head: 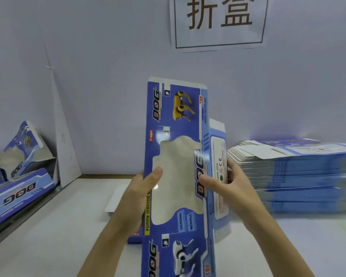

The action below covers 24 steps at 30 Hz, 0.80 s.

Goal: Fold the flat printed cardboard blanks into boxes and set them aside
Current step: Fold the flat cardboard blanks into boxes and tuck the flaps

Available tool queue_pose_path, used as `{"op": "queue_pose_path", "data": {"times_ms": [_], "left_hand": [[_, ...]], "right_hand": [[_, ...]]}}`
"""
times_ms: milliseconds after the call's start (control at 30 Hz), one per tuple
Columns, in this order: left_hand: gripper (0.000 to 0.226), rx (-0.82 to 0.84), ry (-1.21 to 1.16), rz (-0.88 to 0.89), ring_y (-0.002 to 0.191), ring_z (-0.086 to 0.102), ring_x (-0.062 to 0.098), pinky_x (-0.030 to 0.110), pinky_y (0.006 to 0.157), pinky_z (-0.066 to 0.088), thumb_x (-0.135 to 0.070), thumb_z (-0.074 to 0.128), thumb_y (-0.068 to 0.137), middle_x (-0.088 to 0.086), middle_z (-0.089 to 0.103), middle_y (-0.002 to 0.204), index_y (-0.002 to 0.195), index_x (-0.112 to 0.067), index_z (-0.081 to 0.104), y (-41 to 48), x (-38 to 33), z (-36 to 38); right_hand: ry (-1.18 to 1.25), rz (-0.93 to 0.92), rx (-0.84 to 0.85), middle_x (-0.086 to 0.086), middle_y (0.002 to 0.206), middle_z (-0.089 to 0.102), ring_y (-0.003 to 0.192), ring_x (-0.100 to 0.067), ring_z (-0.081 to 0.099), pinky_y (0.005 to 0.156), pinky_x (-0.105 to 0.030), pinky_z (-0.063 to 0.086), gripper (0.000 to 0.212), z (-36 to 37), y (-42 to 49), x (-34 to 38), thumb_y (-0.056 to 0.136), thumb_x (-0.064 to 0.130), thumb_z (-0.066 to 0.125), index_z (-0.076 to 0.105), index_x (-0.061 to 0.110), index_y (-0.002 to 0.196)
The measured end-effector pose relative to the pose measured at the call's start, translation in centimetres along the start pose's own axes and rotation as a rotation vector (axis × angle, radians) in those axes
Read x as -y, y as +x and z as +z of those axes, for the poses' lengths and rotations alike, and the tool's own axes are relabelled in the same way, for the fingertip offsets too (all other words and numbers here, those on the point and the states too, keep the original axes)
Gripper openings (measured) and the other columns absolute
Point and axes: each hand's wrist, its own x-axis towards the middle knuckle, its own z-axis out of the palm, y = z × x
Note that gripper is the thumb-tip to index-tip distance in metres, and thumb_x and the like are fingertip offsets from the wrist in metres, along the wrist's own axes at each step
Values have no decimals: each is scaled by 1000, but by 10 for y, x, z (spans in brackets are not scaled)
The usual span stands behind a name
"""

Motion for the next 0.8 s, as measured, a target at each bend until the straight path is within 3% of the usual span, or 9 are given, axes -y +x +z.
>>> {"op": "queue_pose_path", "data": {"times_ms": [100,200,267,400,533,667,800], "left_hand": [[43,-19,66,-14,81,73,29,31,58,58,-44,59,73,8,75,93,106,-15,61,2,3,-3],[49,-43,110,-35,82,73,29,38,68,58,-48,63,67,8,75,93,106,-17,62,4,5,-6],[55,-51,132,-54,85,73,30,40,74,58,-50,66,65,8,75,97,109,-18,62,5,4,-9],[60,-43,81,-74,90,71,35,44,73,60,-48,68,66,12,73,103,115,-15,60,6,1,-16],[60,-29,54,-129,92,71,36,49,81,57,-47,69,67,12,73,105,117,-16,59,5,1,-16],[48,36,60,-181,86,72,34,35,60,59,-37,80,72,12,74,101,111,-16,60,2,-1,-15],[46,-12,71,-139,81,73,34,35,58,60,-33,67,71,13,74,96,111,-12,59,3,0,-16]], "right_hand": [[57,17,-114,5,94,74,76,-7,72,54,-20,53,81,-4,3,-6,38,36,87,54,23,111],[47,-8,-128,14,82,75,69,-4,72,46,-15,51,69,-5,3,-5,39,37,86,58,26,100],[51,16,-63,11,83,76,70,-12,74,49,-21,55,64,-8,2,-1,44,39,84,61,25,101],[176,118,127,-10,91,77,74,-29,75,53,-30,57,51,-13,-2,4,60,35,79,66,17,105],[222,89,128,-14,94,76,78,-32,74,56,-34,58,42,-14,0,1,70,26,75,67,12,109],[246,70,141,-12,93,76,75,-29,75,54,-30,58,41,-14,-1,2,68,28,75,67,13,106],[269,68,133,-15,96,75,80,-32,74,57,-33,58,40,-14,-1,0,72,22,74,66,10,109]]}}
